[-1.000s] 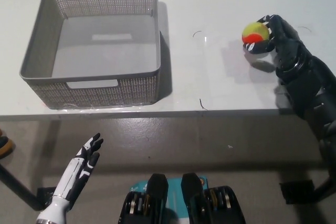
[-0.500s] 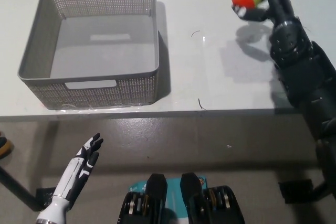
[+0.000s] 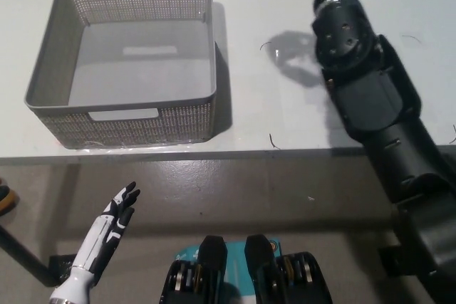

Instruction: Use the right hand to pick up a tennis ball and put it into a container on the left side

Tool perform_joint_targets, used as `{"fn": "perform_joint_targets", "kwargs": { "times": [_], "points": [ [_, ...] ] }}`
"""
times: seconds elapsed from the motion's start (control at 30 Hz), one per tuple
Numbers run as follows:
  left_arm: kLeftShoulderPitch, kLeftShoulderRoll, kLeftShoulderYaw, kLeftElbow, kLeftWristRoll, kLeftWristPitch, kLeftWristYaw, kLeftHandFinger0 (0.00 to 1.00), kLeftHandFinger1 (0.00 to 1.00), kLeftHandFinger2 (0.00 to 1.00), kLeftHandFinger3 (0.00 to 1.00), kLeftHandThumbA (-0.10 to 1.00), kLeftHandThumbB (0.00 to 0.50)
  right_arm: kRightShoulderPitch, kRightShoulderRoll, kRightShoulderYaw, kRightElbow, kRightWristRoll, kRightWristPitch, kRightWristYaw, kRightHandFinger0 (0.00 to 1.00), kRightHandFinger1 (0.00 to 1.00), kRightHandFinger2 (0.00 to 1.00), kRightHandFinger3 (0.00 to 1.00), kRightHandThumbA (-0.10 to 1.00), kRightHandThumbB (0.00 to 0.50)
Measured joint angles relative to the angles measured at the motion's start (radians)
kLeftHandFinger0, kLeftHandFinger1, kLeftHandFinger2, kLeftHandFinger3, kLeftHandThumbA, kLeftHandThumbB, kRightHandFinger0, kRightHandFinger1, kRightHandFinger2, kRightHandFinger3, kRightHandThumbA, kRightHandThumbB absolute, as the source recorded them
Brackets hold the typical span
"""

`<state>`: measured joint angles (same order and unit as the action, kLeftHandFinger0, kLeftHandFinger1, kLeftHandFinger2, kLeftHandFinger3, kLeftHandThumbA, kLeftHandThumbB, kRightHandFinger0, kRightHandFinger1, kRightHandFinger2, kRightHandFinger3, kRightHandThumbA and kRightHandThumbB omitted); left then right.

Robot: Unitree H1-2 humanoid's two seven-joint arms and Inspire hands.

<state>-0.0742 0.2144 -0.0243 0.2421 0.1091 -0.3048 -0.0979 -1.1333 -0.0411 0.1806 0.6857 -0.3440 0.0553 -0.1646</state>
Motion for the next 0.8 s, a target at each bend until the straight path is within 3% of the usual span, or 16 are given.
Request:
{"fn": "perform_joint_targets", "kwargs": {
  "times": [0.13, 0.2, 0.27, 0.4, 0.43, 0.5, 0.53, 0.57, 0.7, 0.8],
  "points": [
    [0.004, -0.001, -0.001, 0.003, -0.002, 0.0, 0.0, 1.0, 1.0, 1.0, 1.0, 0.96, 0.278, 0.0, 0.049, 0.039, 0.0, -0.005, 0.009, 0.008, 0.0, 0.13, 0.39, 0.32, 0.62, 0.0],
    [0.004, -0.001, -0.002, 0.008, -0.002, -0.001, 0.0, 1.0, 1.0, 1.0, 1.0, 0.97, 0.282, 0.0, 0.075, 0.056, 0.005, -0.01, 0.012, 0.01, 0.0, 0.17, 0.47, 0.43, 0.67, 0.0],
    [0.004, -0.001, -0.004, 0.014, -0.002, -0.002, 0.0, 1.0, 1.0, 1.0, 1.0, 0.96, 0.293, -0.005, 0.11, 0.079, 0.028, -0.019, 0.015, 0.013, 0.0, 0.23, 0.56, 0.57, 0.63, 0.0],
    [0.004, 0.0, -0.007, 0.02, -0.002, -0.003, -0.001, 1.0, 1.0, 1.0, 1.0, 0.94, 0.293, -0.033, 0.163, 0.102, 0.117, -0.025, 0.014, 0.015, 0.0, 0.22, 0.55, 0.61, 0.58, 0.0],
    [0.004, -0.001, -0.008, 0.021, -0.002, -0.004, -0.001, 1.0, 1.0, 1.0, 1.0, 0.94, 0.292, -0.047, 0.177, 0.106, 0.156, -0.027, 0.011, 0.014, 0.0, 0.22, 0.56, 0.73, 0.57, 0.0],
    [0.005, 0.0, -0.009, 0.024, -0.002, -0.004, -0.001, 1.0, 1.0, 1.0, 1.0, 0.93, 0.298, -0.073, 0.194, 0.113, 0.227, -0.031, -0.003, 0.011, 0.0, 0.2, 0.53, 0.49, 0.59, 0.0],
    [0.004, -0.001, -0.011, 0.025, -0.002, -0.004, -0.001, 1.0, 1.0, 1.0, 1.0, 0.93, 0.3, -0.092, 0.205, 0.117, 0.275, -0.033, -0.01, 0.008, 0.0, 0.23, 0.56, 0.4, 0.61, 0.0],
    [0.004, 0.0, -0.011, 0.026, -0.002, -0.004, -0.001, 1.0, 1.0, 1.0, 1.0, 0.93, 0.302, -0.104, 0.213, 0.12, 0.314, -0.036, -0.015, 0.007, 0.0, 0.26, 0.59, 0.38, 0.61, 0.0],
    [0.004, 0.0, -0.013, 0.026, -0.002, -0.004, -0.001, 1.0, 1.0, 1.0, 1.0, 0.92, 0.299, -0.145, 0.242, 0.128, 0.428, -0.041, -0.038, -0.002, 0.0, 0.27, 0.61, 0.63, 0.59, 0.0],
    [0.004, 0.0, -0.016, 0.026, -0.002, -0.004, -0.001, 1.0, 1.0, 1.0, 1.0, 0.91, 0.305, -0.166, 0.256, 0.137, 0.488, -0.043, -0.053, -0.008, 0.0, 0.29, 0.62, 0.67, 0.6, 0.0]
  ]
}}
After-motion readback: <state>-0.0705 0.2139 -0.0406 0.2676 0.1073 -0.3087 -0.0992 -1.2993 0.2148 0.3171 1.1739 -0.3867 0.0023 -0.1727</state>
